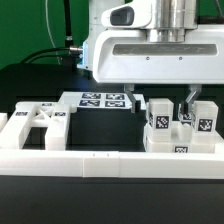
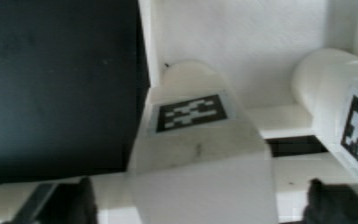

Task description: Assemble chair

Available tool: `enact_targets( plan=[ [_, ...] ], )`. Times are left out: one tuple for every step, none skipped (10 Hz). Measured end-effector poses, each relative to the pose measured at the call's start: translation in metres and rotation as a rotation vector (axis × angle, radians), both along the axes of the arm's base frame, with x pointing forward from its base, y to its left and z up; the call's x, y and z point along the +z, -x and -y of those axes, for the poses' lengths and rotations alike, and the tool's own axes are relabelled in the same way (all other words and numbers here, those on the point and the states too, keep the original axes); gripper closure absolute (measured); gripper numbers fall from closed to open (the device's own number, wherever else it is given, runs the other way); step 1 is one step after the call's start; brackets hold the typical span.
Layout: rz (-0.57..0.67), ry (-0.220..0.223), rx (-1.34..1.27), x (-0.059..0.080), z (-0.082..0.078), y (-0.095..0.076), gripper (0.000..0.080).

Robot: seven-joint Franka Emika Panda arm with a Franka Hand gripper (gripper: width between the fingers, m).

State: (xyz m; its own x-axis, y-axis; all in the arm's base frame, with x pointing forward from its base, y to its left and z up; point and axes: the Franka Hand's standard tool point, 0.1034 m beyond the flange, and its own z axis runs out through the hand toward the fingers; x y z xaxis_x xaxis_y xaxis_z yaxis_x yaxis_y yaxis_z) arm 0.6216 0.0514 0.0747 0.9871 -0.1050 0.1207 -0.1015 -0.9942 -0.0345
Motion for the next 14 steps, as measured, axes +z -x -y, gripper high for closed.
enact_targets(
  plan=[
    [0.000, 0.000, -0.003, 0.0000, 0.0000, 0.0000, 0.0413],
    [0.000, 0.000, -0.003, 0.0000, 0.0000, 0.0000, 0.0514],
    [0.000, -0.004, -0.020, -0.0001, 0.0000, 0.0000, 0.0514],
    [-0.001, -0.005, -0.035, -0.0001, 0.0000, 0.0000, 0.0514],
    [-0.001, -0.005, -0.035, -0.0001, 0.0000, 0.0000, 0.0514],
    [-0.002, -0.014, -0.088, -0.0005, -0.0008, 0.0008, 0.0514],
    [0.003, -0.026, -0.227, -0.0004, 0.0006, 0.0026, 0.0514],
    [0.004, -0.036, -0.330, -0.0004, 0.0016, 0.0042, 0.0514],
    [0.002, -0.046, -0.407, -0.0005, 0.0024, 0.0046, 0.0514],
    [0.000, -0.058, -0.505, -0.0008, 0.0036, 0.0050, 0.0512],
    [0.001, -0.072, -0.604, -0.0009, 0.0044, 0.0056, 0.0512],
    [0.005, -0.092, -0.735, -0.0010, 0.0053, 0.0057, 0.0512],
    [0.005, -0.101, -0.824, -0.0009, 0.0059, 0.0060, 0.0512],
    [0.003, -0.110, -0.892, -0.0009, 0.0059, 0.0062, 0.0512]
  ],
)
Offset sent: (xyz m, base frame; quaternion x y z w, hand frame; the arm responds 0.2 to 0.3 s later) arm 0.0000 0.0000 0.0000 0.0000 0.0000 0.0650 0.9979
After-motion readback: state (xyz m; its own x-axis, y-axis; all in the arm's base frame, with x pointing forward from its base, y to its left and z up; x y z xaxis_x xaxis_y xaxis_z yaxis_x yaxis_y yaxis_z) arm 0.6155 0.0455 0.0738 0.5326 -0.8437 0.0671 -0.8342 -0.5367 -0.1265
